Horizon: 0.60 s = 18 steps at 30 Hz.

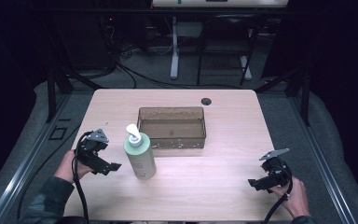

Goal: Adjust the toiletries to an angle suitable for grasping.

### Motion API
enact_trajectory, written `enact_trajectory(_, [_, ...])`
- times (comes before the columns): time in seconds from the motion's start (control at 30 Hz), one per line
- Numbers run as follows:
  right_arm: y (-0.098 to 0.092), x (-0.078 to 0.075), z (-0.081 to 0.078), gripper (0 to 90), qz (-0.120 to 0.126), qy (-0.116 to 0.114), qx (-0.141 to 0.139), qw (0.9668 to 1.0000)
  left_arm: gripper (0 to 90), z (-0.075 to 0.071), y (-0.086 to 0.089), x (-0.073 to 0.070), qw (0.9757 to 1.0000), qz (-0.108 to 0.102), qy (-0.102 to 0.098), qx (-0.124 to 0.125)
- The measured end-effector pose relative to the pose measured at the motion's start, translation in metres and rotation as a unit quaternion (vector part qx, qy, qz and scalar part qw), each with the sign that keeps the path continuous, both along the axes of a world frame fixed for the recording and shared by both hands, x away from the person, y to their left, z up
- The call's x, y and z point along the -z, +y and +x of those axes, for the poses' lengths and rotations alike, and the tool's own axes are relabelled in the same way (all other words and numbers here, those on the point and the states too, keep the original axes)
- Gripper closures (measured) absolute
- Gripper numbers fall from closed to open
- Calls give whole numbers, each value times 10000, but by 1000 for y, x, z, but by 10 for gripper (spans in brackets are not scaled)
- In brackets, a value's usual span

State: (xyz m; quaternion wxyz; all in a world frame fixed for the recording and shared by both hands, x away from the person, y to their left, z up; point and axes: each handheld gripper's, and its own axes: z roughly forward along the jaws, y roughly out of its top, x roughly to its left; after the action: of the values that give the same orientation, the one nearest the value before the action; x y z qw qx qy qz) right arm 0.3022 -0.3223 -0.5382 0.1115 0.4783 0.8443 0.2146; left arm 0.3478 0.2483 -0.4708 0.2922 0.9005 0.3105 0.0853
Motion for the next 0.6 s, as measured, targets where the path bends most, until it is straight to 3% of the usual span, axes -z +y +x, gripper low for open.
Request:
enact_trajectory(0.27, [0,-1,0,46,16,-9,-5,10000,1,-6,-14,-9,9993,-163,-99,308])
enact_trajectory(0.4, [0,-1,0,47,-8,-11,-30,10000,1,-7,-21,-11,9985,-333,-182,392])
enact_trajectory(0.6, [-1,-1,-1,44,52,-19,-18,10000,1,-7,-32,-16,9977,-409,-289,461])
